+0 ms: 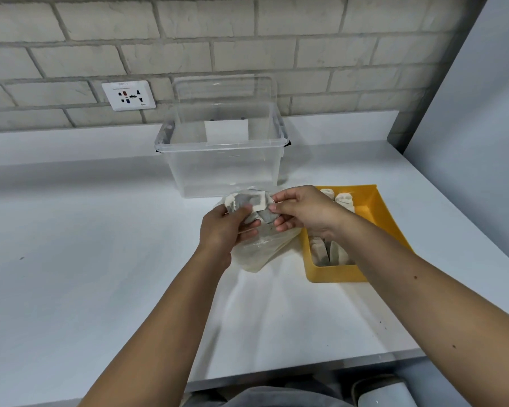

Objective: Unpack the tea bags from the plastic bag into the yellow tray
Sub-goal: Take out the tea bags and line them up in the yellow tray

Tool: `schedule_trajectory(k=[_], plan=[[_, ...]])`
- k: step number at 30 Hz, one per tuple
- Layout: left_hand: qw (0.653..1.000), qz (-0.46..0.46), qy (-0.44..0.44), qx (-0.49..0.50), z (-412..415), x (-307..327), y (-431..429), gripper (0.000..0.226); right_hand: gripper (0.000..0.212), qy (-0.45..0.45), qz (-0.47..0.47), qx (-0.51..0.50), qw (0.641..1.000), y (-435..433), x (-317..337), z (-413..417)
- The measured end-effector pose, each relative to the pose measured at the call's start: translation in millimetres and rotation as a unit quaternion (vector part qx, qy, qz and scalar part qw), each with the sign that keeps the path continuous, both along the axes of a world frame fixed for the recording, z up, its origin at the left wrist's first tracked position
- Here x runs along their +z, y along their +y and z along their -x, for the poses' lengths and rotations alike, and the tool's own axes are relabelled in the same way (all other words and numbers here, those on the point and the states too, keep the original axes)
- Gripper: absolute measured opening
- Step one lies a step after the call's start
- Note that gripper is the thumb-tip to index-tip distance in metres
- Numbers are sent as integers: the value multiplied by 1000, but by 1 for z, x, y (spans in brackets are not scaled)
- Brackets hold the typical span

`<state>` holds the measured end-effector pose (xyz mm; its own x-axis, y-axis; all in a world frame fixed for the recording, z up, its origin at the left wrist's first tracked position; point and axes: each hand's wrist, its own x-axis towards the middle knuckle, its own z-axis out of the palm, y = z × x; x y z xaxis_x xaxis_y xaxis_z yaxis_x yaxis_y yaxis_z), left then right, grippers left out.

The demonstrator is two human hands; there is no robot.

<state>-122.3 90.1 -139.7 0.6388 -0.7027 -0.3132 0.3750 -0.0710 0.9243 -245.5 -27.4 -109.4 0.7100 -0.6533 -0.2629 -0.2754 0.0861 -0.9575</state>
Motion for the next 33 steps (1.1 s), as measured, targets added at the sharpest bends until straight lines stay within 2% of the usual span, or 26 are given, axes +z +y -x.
schedule_trajectory(k=[7,12,15,23,26,28,30,33], plan=[[991,-49,-123,21,-19,2,12,13,11,-56,-77,-9,995,-3,8,26],[981,-49,-184,-43,-6,9,4,14,16,-141,-196,-33,970,0,13,36],[980,-20,-184,-76,10,20,-10,16,14,-152,-212,-50,964,0,13,39],[970,-15,-197,-139,42,25,-42,13,8,-82,-126,-85,985,-11,10,63],[970,-17,-183,-159,50,24,-50,13,13,-21,-30,-114,993,-19,11,76],[971,-17,-180,-156,49,22,-53,13,17,18,82,-191,978,-34,11,89],[972,-20,-179,-150,48,19,-55,12,14,64,192,-258,945,-54,9,105],[973,-31,-178,-145,46,16,-55,12,8,158,241,-243,926,-71,-4,120]])
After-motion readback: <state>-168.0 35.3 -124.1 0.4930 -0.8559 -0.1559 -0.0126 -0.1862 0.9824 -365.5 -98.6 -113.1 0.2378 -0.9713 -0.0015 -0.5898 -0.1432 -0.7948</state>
